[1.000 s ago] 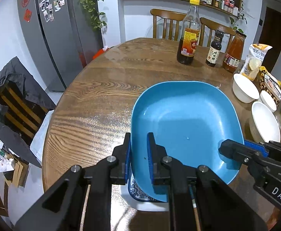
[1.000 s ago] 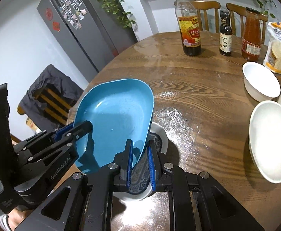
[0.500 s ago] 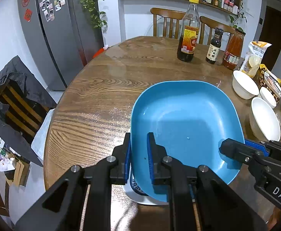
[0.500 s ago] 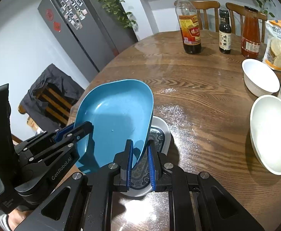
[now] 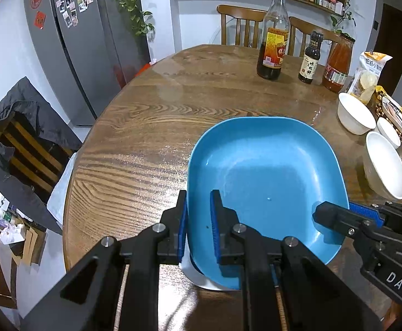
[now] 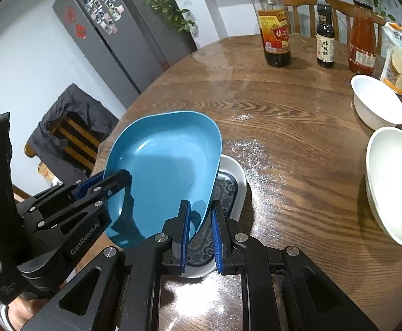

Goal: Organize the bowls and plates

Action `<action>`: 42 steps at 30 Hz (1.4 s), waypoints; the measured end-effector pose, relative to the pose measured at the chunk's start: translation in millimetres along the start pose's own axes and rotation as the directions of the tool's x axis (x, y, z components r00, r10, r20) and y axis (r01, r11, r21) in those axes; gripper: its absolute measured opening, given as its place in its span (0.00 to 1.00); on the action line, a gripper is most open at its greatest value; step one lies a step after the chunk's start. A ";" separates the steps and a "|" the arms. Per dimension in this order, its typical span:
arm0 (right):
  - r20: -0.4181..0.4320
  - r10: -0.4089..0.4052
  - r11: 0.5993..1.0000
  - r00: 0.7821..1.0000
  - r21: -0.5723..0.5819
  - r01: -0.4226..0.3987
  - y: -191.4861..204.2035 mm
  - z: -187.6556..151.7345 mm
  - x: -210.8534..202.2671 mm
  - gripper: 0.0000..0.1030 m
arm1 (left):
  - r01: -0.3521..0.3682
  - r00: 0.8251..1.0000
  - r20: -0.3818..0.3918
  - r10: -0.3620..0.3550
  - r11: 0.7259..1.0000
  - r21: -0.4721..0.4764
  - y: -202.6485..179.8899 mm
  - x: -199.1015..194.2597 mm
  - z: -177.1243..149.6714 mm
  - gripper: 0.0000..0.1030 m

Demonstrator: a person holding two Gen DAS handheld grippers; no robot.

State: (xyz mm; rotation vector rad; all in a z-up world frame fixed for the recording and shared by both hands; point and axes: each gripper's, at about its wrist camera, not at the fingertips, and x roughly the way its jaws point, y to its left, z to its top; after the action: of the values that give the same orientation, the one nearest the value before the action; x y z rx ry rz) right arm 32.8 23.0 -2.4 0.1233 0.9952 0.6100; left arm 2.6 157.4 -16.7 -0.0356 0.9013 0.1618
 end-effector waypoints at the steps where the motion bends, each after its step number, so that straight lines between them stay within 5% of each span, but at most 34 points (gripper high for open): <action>1: -0.002 0.000 1.000 1.000 0.002 0.000 0.2 -0.1 0.6 0.16 | 0.000 1.000 -0.002 0.000 1.000 0.000 0.7 0.7 -0.4 0.14; 42: -0.107 -0.031 0.999 0.994 0.038 0.035 0.6 -12.8 29.9 0.16 | -0.014 0.997 -0.078 0.019 0.998 0.056 3.6 30.3 -18.3 0.15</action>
State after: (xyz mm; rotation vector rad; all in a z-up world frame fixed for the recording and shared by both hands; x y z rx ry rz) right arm 33.9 37.2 -31.6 0.1099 1.1107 0.5718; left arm 6.3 162.9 -51.7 0.0172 0.9843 0.1516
